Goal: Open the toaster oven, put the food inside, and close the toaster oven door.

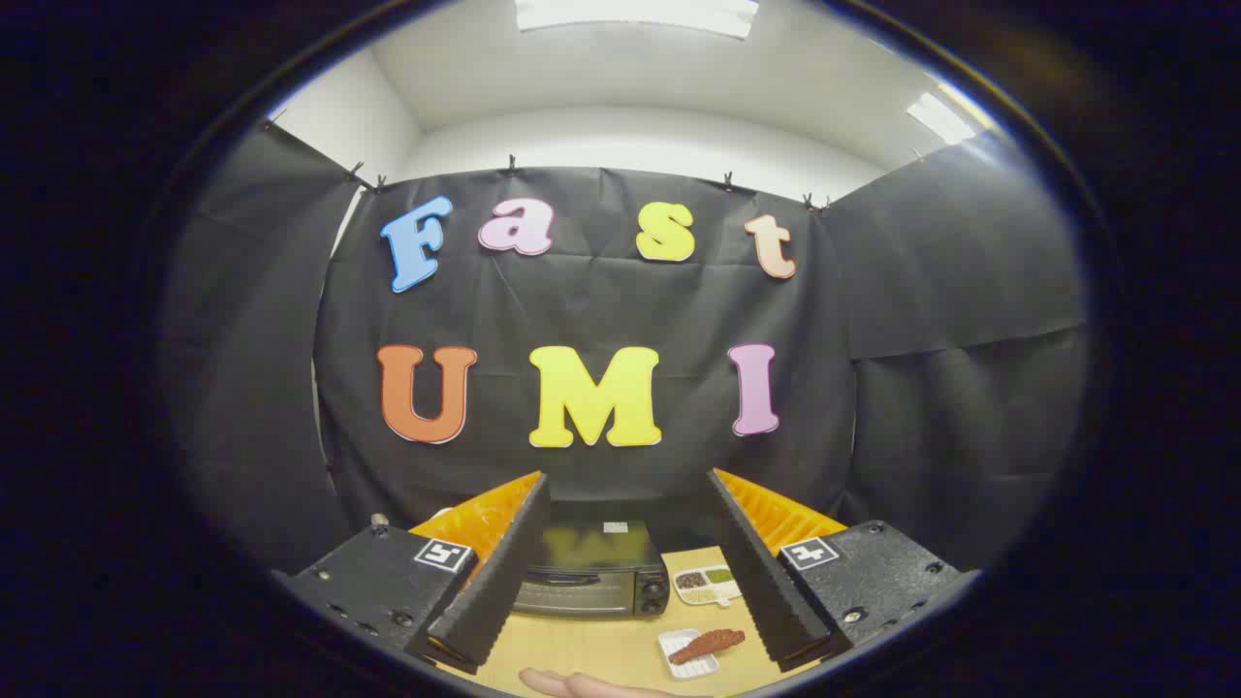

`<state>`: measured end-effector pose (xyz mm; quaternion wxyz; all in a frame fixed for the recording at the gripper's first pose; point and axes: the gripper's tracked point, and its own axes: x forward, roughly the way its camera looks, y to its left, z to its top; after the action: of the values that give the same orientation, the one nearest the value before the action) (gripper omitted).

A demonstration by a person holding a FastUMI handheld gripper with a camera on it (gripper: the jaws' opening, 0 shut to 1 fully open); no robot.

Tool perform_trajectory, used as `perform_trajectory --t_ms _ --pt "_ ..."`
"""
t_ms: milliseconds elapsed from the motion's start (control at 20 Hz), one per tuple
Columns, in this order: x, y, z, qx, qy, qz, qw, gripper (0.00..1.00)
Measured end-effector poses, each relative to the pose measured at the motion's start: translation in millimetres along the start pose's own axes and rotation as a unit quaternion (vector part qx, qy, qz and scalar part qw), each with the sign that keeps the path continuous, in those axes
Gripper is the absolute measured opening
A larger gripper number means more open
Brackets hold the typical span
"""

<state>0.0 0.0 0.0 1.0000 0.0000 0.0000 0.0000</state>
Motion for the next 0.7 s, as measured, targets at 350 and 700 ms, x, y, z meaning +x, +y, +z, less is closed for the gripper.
perform_trajectory --t_ms 350,700 --pt "10.4 -2.7 -10.1 0.009 0.006 -0.018 1.0 1.0" --pt "42.9 -3.0 -26.7 0.028 0.031 -0.015 0.999 1.0"
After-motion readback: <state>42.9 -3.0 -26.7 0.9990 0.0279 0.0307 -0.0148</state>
